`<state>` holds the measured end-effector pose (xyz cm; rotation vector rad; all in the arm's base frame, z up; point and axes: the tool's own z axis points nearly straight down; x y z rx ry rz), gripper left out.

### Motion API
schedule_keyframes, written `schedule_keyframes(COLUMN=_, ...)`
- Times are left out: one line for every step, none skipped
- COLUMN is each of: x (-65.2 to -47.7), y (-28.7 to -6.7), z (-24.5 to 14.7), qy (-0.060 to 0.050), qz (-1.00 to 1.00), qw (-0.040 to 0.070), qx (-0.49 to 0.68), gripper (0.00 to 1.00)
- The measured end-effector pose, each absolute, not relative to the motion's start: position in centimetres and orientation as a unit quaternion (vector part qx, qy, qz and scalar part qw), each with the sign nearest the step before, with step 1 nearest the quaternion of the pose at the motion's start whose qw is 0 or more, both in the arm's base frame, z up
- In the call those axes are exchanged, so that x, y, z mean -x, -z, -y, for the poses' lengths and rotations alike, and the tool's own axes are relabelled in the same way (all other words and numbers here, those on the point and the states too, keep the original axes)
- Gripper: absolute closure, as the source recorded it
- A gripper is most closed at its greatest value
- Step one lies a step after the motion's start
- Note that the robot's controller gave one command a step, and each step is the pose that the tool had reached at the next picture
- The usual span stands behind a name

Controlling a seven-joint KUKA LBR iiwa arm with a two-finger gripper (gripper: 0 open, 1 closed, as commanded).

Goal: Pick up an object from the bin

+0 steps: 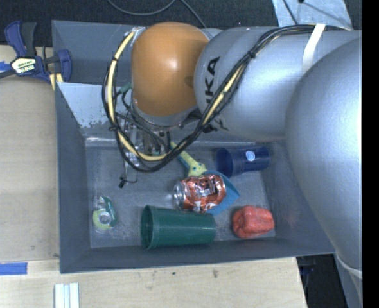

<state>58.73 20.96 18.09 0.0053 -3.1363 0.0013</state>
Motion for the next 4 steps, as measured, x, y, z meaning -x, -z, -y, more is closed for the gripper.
schedule_keyframes(x=-58.9, y=-18.6, z=-20.9, qy=0.0, qz=1.0, qw=-0.001, qx=-0.001, gripper=0.0)
schedule_keyframes(x=-58.5, y=-21.1, z=-17.5, qy=0.001, qz=1.0, qw=0.003, qx=0.006, gripper=0.0)
schedule_keyframes(x=-59.2, y=-22.0, z=-14.1, qy=0.001, qz=1.0, qw=-0.008, qx=-0.008, gripper=0.0)
schedule_keyframes(x=-57.7, y=-16.3, z=-12.6, qy=0.001, qz=0.999, qw=-0.002, qx=-0.044, gripper=0.0)
